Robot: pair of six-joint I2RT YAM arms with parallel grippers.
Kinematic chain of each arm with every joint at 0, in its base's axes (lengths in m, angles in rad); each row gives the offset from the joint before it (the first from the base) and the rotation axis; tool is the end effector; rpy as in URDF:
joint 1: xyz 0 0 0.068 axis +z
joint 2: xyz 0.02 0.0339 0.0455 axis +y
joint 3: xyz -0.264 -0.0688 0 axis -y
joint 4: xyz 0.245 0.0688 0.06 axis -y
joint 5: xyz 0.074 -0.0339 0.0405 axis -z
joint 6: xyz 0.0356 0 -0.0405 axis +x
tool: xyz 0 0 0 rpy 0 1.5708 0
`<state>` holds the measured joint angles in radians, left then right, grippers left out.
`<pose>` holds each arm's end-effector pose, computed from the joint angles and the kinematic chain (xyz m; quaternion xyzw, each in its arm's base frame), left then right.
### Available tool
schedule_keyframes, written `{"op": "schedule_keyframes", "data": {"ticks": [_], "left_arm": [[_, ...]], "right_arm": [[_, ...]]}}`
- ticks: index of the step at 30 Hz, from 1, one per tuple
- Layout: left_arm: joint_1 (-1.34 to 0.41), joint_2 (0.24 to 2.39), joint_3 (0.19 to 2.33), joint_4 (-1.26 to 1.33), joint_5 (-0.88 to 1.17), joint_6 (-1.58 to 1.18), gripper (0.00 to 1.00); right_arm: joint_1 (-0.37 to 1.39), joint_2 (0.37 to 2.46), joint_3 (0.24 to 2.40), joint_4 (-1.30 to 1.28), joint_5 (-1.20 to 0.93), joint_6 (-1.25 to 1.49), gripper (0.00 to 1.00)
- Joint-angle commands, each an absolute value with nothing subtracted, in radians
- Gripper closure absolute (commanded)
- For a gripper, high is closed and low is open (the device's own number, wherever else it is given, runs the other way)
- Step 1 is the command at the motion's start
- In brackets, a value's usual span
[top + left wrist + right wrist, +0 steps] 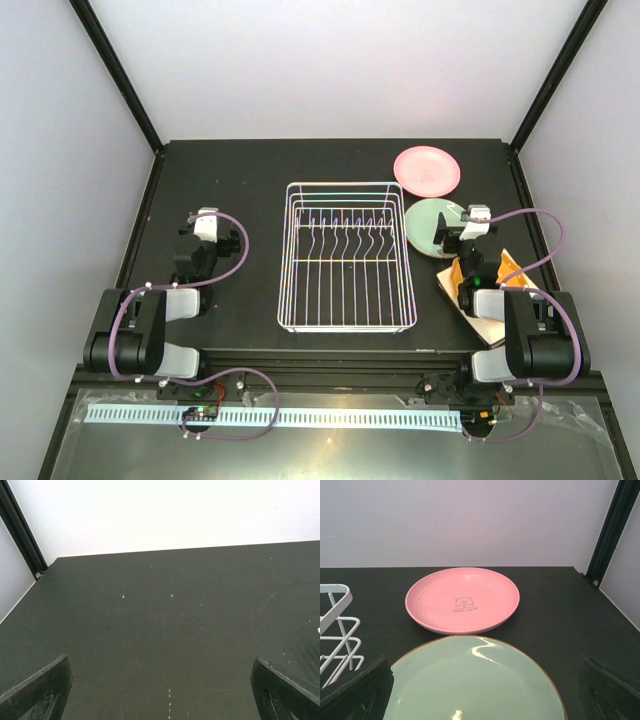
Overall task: Load the plates into the dish rack
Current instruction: Pick up the plate at the center of the board.
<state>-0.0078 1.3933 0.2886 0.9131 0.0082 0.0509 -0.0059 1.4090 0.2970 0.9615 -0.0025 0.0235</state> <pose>0.2447 -0.0022 0.1606 0.0252 0.7711 0.0105 0.6361 0.2481 -0.0014 0.1645 0.0103 0.7582 0.0067 0.6519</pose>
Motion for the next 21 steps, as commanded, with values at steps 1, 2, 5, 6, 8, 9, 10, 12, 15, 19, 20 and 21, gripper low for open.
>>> {"op": "schedule_keyframes", "data": {"ticks": [1,2,5,6,8,9,10,12,15,19,20,21], "left_arm": [[-0.006,1.388,0.322,0.951,0.026,0.071,0.01],[-0.005,1.382,0.37,0.864,0.003,0.065,0.01],[-0.006,1.385,0.707,0.349,-0.106,-0.001,0.01],[-0.005,1.402,0.795,0.252,-0.114,-0.011,0.01],[-0.005,1.424,0.941,0.149,-0.076,-0.019,0.01],[-0.006,1.427,0.997,0.125,-0.044,-0.029,0.01],[-0.005,1.431,1.046,0.126,-0.015,-0.046,0.01],[-0.005,1.443,1.111,0.178,0.018,-0.087,0.01],[-0.001,1.47,1.268,0.128,0.083,-0.182,0.01],[0.011,1.51,1.447,0.057,0.136,-0.45,0.01],[0.029,1.515,1.457,0.074,0.254,-0.464,0.01],[0.042,1.516,1.444,0.111,0.321,-0.488,0.01]], "right_arm": [[-0.006,1.396,0.293,0.997,0.003,0.008,0.0],[-0.006,1.386,0.291,1.01,0.012,0.01,0.0],[-0.005,1.251,0.349,0.791,0.036,0.022,0.0],[-0.005,1.209,0.372,0.736,0.022,0.011,0.0],[-0.004,1.13,0.399,0.697,-0.023,-0.051,0.0],[-0.003,1.093,0.413,0.687,-0.025,-0.075,0.0],[-0.002,1.063,0.433,0.671,-0.015,-0.087,0.0],[-0.003,1.029,0.521,0.536,0.04,-0.047,0.0],[-0.004,1.079,0.832,0.067,0.129,0.161,0.0],[-0.004,1.118,1.128,-0.384,-0.098,0.34,0.0],[-0.004,1.078,1.107,-0.385,-0.173,0.377,0.0],[-0.002,1.023,1.058,-0.356,-0.22,0.41,0.0]]}}
